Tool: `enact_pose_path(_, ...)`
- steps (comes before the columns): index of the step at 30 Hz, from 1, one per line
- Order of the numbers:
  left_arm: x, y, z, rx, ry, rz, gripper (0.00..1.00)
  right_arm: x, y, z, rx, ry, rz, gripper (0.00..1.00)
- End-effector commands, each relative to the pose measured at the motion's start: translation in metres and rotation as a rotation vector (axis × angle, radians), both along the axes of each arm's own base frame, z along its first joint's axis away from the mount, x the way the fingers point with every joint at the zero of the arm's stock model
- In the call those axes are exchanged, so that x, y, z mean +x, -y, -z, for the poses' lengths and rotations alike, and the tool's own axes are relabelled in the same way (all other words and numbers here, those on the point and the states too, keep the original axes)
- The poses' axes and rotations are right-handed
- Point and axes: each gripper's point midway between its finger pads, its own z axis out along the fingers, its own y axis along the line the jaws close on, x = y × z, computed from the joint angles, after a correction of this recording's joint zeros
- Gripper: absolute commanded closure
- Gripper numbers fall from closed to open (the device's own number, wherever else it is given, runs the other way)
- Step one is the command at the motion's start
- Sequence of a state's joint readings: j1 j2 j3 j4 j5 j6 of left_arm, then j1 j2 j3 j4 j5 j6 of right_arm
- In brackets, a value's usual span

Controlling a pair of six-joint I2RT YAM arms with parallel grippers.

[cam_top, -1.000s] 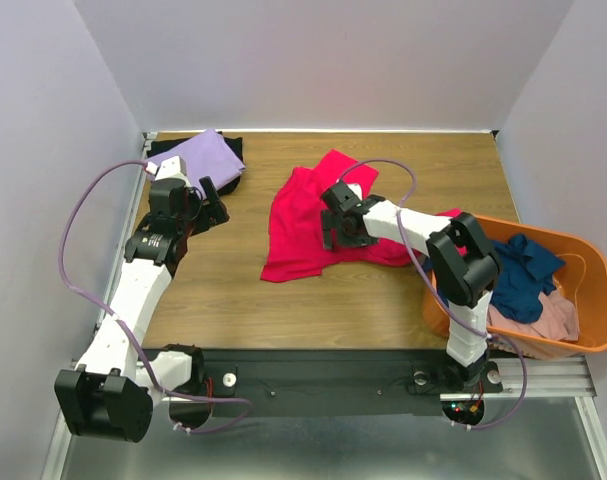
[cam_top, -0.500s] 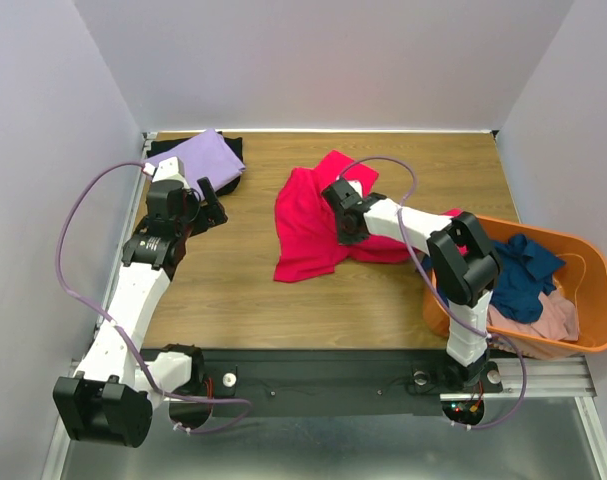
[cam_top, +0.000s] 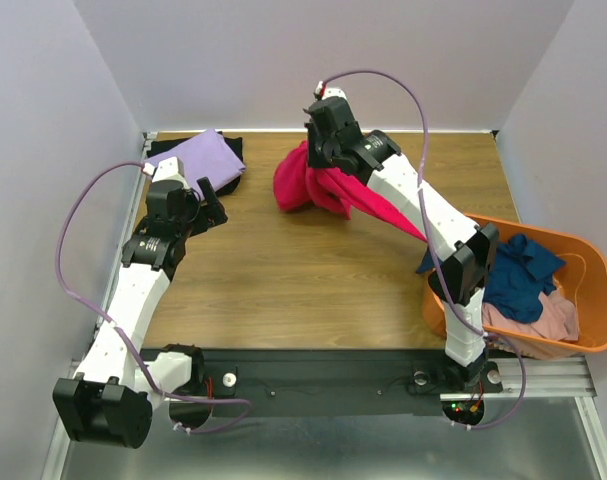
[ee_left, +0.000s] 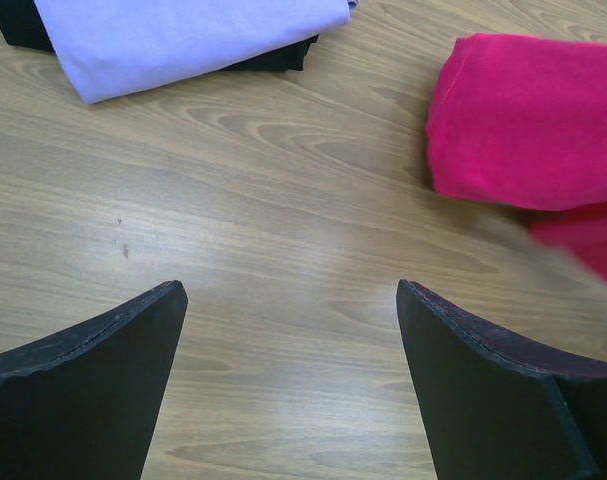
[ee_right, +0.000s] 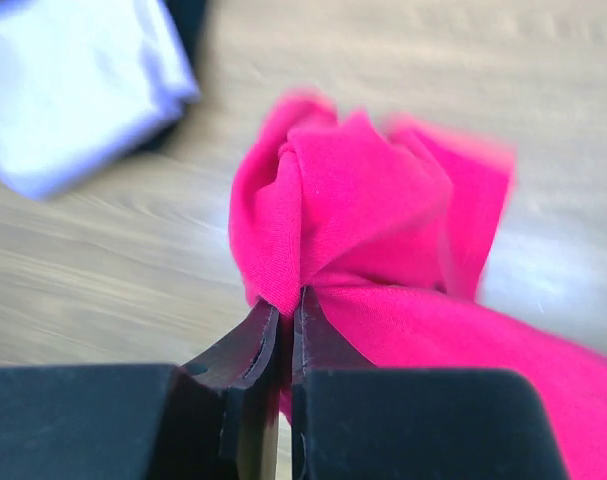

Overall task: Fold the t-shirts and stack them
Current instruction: Move the tshirt to the center of the board

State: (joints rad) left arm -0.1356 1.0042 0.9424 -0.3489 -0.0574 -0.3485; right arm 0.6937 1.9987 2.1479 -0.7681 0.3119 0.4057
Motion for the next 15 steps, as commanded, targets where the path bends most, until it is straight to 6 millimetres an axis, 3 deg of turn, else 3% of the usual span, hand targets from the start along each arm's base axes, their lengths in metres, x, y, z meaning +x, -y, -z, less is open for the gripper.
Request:
enact_pose_path(1, -0.001, -0.004, -0.011, 0.011, 0.049, -0.004, 0.01, -0.004, -0.013, -0.043, 0.041, 0.071, -0.034, 1.00)
enact_pose_path(7, 0.001, -0.003, -0.012, 0.009, 0.049, -0.001, 0.01, -0.014, -0.028, -0.073, 0.083, 0.124, -0.100, 1.00)
enact_pose_path(11, 0.002, -0.001, -0.011, 0.003, 0.044, 0.005, 0.01, -0.010, -0.017, -0.058, 0.038, 0.108, -0.042, 0.99)
enact_pose_path(12, 0.002, -0.001, -0.011, 0.001, 0.044, 0.003, 0.01, -0.007, -0.009, -0.052, 0.017, 0.108, 0.013, 0.93)
enact_pose_path(13, 0.001, -0.001, -0.009, 0.000, 0.040, 0.005, 0.01, -0.008, -0.002, -0.034, -0.018, 0.079, 0.037, 0.67)
enact_pose_path(15, 0.000, -0.001, -0.007, 0.003, 0.037, 0.007, 0.01, -0.008, 0.007, -0.016, -0.052, 0.052, 0.078, 0.34)
